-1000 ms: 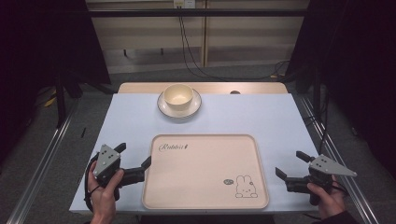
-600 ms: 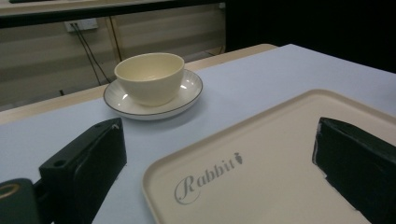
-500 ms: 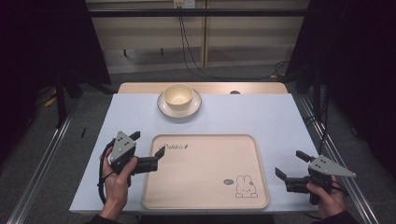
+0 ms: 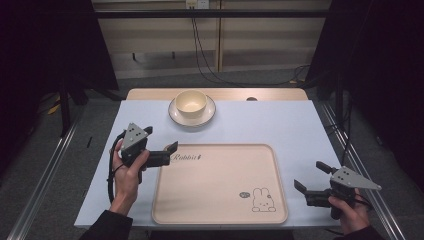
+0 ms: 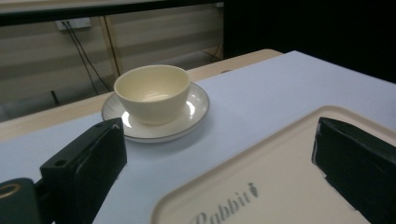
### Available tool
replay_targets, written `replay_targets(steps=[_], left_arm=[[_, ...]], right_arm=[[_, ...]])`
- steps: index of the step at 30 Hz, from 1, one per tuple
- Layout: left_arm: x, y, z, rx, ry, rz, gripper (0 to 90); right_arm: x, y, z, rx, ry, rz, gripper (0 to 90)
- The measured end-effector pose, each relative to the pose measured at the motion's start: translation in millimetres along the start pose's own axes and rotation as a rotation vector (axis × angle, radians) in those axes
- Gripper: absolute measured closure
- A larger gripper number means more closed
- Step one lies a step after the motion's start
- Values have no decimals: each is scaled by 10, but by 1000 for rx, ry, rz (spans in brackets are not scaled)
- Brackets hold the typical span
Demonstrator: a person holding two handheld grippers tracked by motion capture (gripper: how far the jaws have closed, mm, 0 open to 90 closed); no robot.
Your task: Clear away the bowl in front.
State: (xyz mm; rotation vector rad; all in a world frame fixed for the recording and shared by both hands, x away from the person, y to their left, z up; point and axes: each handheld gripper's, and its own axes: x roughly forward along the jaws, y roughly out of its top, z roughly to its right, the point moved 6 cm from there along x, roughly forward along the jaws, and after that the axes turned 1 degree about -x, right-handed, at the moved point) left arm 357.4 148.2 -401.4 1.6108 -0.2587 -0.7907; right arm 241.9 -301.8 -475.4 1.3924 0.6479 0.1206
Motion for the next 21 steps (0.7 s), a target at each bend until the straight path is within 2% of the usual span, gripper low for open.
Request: replay_targets(steps=[2, 4, 7, 9, 10, 11, 12, 13, 15, 16, 17, 18, 21], left_arm=[[57, 30, -41, -5, -11, -5, 39], [112, 66, -73, -15, -2, 5, 52], [183, 107, -103, -3, -11, 5, 46], [234, 125, -131, -16, -17, -3, 51], [258, 131, -153, -17, -1, -9, 50], [285, 137, -171, -25, -10, -6, 54], [324, 143, -174, -47, -12, -3, 60], [348, 138, -196, -38, -2, -16, 56], [410, 126, -235, -51, 0, -30, 59], [427, 117, -268, -40, 22, -49, 60], [459, 113, -284, -56, 13, -45, 63], [478, 104, -313, -55, 23, -59, 63], [550, 99, -364, -66, 21, -77, 65]], right_arm=[[2, 0, 1, -3, -1, 1, 6], [2, 1, -4, 1, 6, 2, 7], [5, 0, -2, 0, 7, 2, 7], [5, 0, 0, 1, 3, 5, 7], [5, 1, -2, 0, 9, 6, 7], [4, 0, 1, 0, 6, 6, 7], [4, 0, 1, -1, 6, 6, 7], [4, 1, -2, 0, 9, 8, 7], [5, 0, -4, 1, 11, 6, 6], [6, -1, -4, 0, 13, 6, 6], [5, 0, -4, 1, 14, 6, 6], [6, 0, -3, 2, 12, 7, 7], [8, -1, -2, 3, 14, 8, 7]])
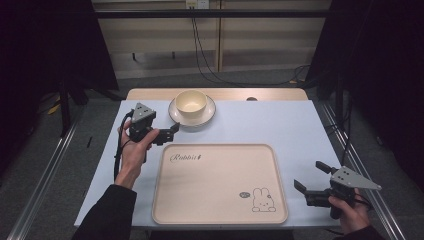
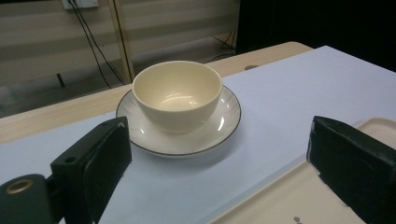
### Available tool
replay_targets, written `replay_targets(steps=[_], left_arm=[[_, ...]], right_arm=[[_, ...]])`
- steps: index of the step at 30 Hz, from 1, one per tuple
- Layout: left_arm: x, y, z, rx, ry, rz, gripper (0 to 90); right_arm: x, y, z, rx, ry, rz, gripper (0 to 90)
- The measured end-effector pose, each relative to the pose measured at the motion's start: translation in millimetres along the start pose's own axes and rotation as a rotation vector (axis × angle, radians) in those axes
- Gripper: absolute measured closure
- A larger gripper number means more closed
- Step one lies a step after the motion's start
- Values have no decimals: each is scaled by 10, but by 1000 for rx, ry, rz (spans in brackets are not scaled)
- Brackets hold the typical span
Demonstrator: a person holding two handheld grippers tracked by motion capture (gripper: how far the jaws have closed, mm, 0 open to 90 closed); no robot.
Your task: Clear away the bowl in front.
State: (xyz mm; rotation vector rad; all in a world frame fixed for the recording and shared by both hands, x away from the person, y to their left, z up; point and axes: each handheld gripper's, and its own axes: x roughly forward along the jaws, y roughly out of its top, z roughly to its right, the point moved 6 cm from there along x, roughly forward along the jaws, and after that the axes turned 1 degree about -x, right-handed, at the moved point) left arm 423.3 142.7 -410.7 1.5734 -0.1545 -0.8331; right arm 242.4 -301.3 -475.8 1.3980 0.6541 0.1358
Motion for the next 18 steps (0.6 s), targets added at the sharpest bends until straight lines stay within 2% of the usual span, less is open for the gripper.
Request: replay_targets(steps=[3, 4, 6, 7, 9, 10, 14, 15, 18], left_arm=[[75, 14, -41, 23, 1, -15, 72], [108, 26, -48, 13, 15, -15, 72], [164, 39, -70, 9, 11, -25, 75], [190, 47, -87, 22, 22, -30, 75], [242, 58, -124, 14, 34, -44, 82], [269, 69, -150, 5, 56, -46, 82], [367, 91, -220, -4, 59, -62, 88], [392, 88, -233, 6, 48, -72, 97], [471, 91, -280, 15, 49, -80, 84]], right_arm=[[0, 0, -1, 2, 0, 1, 7], [0, 1, 2, 1, -5, 1, 7], [0, -1, -2, 3, 0, 0, 7], [1, -1, -1, 2, 0, 1, 7], [0, -1, -1, 2, 0, 1, 7], [0, -1, 0, 2, -1, 1, 7], [-1, 1, 3, 1, -3, 4, 7], [-2, 3, 2, 2, -3, 5, 7], [-4, 6, 5, -1, -3, 10, 7]])
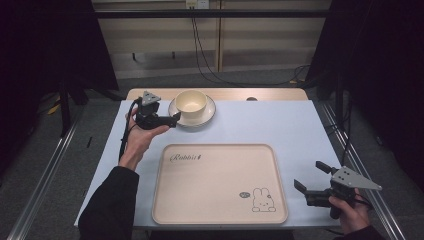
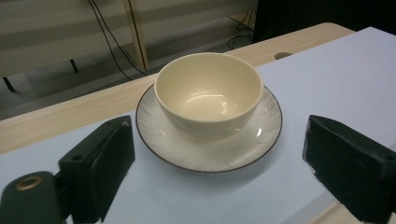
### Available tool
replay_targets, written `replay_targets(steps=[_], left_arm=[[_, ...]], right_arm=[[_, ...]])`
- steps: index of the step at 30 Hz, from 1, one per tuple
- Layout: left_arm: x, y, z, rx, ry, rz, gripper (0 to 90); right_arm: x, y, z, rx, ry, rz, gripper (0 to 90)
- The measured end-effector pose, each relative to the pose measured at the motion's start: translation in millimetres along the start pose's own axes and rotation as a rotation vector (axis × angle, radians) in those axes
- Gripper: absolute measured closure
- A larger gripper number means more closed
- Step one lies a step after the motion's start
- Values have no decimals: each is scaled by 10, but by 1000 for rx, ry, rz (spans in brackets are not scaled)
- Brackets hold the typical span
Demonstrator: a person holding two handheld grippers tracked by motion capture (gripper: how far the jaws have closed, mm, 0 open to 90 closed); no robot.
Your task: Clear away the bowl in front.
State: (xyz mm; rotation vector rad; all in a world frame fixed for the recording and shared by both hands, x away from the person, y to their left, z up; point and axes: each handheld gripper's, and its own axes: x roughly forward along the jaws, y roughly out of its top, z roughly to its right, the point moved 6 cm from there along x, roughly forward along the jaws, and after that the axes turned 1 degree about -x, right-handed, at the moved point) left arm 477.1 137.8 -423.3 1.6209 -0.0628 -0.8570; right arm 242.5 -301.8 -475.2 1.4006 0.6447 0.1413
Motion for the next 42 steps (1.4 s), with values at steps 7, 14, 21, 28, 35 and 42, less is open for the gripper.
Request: replay_targets(steps=[7, 14, 21, 28, 35, 42], left_arm=[[221, 5, -99, -42, 17, -33, 78], [391, 51, -105, -9, 29, -51, 105], [573, 104, -160, -36, 58, -50, 171], [763, 120, -190, -85, 94, -84, 173], [947, 74, -266, -104, 129, -133, 175], [1039, 27, -300, -133, 137, -173, 190]], right_arm=[[-2, -4, -4, 4, -1, -4, 9], [-5, -3, -1, 5, -3, 0, 9], [-3, -6, -1, 7, 4, 0, 10], [2, -8, -6, 11, 10, -1, 11], [3, -16, -3, 6, 7, -8, 12], [5, -15, -5, 6, 12, -8, 13]])
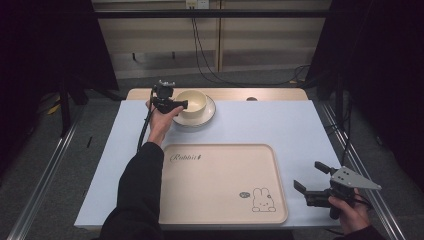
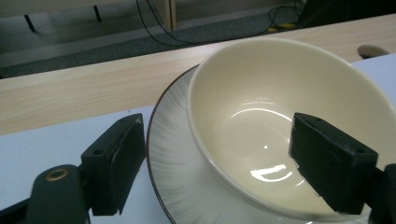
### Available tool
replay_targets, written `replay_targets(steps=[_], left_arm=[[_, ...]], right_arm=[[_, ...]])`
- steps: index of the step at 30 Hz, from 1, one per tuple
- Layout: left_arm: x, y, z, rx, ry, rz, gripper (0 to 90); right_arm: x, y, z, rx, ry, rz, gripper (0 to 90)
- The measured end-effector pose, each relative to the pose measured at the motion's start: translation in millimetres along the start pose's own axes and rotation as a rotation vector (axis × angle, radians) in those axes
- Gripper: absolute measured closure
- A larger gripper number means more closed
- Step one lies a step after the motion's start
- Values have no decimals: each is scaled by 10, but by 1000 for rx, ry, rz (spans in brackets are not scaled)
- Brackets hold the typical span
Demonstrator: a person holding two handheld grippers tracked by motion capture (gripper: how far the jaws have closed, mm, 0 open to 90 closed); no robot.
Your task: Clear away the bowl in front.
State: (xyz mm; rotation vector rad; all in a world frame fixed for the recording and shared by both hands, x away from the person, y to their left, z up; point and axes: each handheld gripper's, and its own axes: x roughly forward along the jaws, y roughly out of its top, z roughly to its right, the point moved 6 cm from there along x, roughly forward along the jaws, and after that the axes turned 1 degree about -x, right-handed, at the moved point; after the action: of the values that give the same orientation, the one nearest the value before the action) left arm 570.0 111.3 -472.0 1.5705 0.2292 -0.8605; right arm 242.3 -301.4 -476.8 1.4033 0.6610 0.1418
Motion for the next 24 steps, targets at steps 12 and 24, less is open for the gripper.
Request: replay_targets(steps=[12, 24], left_arm=[[115, -96, -2, -64, -6, -96, 289], [210, -117, 47, -129, -26, -162, 440]], right_arm=[[0, 2, 0, -2, -1, 5, 13], [-3, 0, 1, -4, 5, 5, 14]])
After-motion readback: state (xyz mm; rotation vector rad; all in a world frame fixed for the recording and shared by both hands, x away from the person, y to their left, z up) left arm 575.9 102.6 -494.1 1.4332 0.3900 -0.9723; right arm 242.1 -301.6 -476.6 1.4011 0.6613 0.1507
